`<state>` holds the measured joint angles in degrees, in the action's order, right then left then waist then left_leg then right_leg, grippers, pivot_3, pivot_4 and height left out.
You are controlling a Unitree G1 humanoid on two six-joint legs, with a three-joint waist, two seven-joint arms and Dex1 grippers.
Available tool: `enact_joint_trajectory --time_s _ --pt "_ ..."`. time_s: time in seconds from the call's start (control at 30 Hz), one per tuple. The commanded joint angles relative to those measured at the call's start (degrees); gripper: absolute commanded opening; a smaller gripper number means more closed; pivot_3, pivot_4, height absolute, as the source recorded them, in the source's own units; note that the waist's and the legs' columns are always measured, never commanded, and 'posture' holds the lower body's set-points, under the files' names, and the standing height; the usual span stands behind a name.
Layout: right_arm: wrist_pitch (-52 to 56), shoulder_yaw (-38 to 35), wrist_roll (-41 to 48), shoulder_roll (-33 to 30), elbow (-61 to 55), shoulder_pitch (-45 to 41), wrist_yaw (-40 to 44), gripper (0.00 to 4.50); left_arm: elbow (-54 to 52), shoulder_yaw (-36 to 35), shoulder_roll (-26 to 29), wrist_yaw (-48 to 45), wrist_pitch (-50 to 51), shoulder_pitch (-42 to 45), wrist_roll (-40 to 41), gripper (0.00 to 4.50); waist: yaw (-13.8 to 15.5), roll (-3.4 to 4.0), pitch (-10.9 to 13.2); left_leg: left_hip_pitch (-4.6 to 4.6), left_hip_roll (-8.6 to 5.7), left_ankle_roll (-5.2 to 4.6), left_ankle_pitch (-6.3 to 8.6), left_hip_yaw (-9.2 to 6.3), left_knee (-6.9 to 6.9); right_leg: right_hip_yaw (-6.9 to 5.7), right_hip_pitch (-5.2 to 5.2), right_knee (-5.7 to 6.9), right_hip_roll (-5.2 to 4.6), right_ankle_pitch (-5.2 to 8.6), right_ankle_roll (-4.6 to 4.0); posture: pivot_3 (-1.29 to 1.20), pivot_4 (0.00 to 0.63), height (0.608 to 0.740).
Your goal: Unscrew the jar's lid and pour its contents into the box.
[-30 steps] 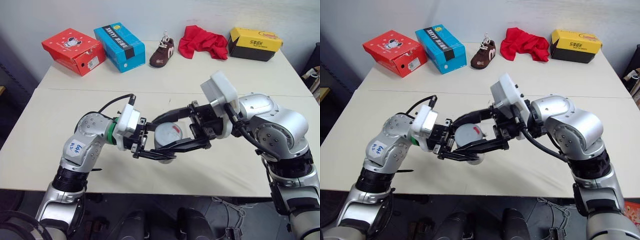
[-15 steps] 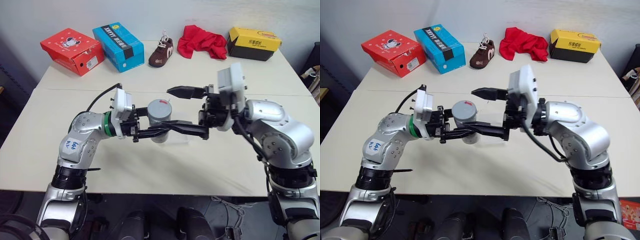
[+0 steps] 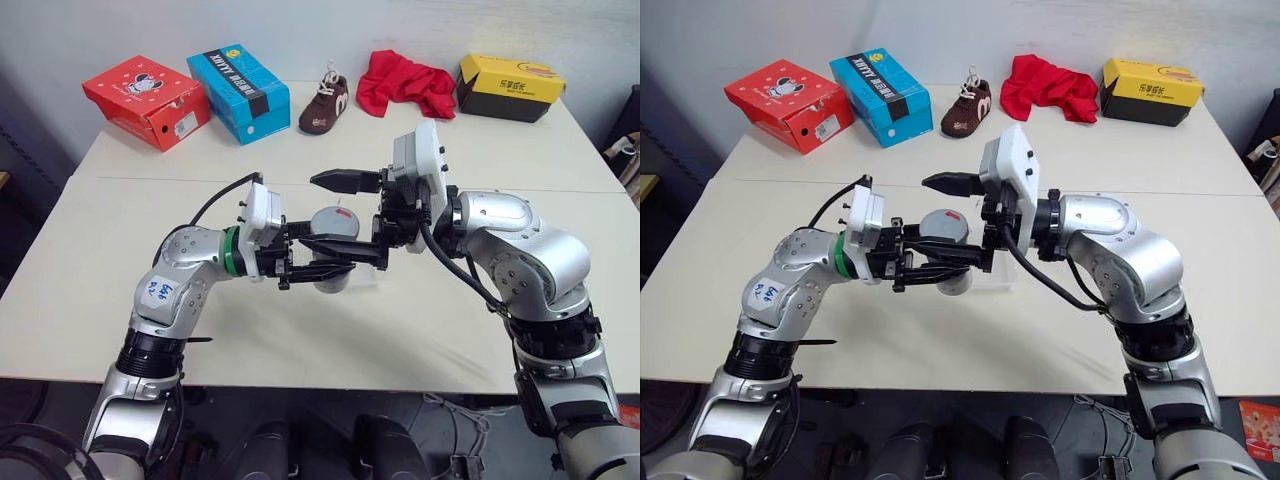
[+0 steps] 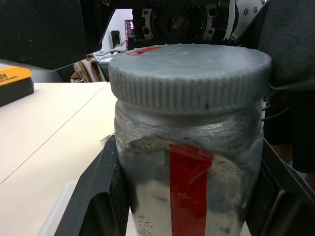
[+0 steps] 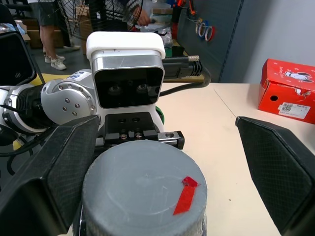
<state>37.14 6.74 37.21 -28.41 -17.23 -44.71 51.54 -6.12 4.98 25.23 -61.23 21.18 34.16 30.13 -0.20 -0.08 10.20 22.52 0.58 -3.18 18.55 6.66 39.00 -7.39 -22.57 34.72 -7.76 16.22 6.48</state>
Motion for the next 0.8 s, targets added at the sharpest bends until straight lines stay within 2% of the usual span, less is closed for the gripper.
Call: enact_joint_trajectory --time_s 0.03,0.3,0.8 --pt "-0.84 -0.42 -0.90 1.28 0.84 -1.56 -0.91 4.49 -2.27 0.20 -0.31 -0.70 -1.76 0.87 -0.04 2.37 -0.01 0.00 0.00 0.00 0.00 0.00 0.00 0.00 0.00 0.01 0.00 0.00 0.00 0.00 0.00 0.00 0.150 0.740" --pt "0.07 -1.86 -1.04 0.71 2.16 -0.82 -0.74 4.49 -3.18 -0.23 0.21 -1.11 -2.35 -0.47 -0.33 2.37 -0.02 0.00 0.00 0.00 0.00 0.00 0.00 -0.01 0.00 0.00 0.00 0.00 -0.01 0.00 0.00 0.00 0.150 0.740" --pt "-0.52 -6.09 0.98 -5.05 2.59 4.92 3.68 4.49 -3.47 -0.81 -0.20 -0.53 -2.54 -1.04 -0.35 2.37 0.05 0.00 0.00 0.00 0.02 0.00 0.01 -0.01 -0.01 0.01 0.00 -0.03 -0.03 0.00 0.00 0.00 0.150 0.740"
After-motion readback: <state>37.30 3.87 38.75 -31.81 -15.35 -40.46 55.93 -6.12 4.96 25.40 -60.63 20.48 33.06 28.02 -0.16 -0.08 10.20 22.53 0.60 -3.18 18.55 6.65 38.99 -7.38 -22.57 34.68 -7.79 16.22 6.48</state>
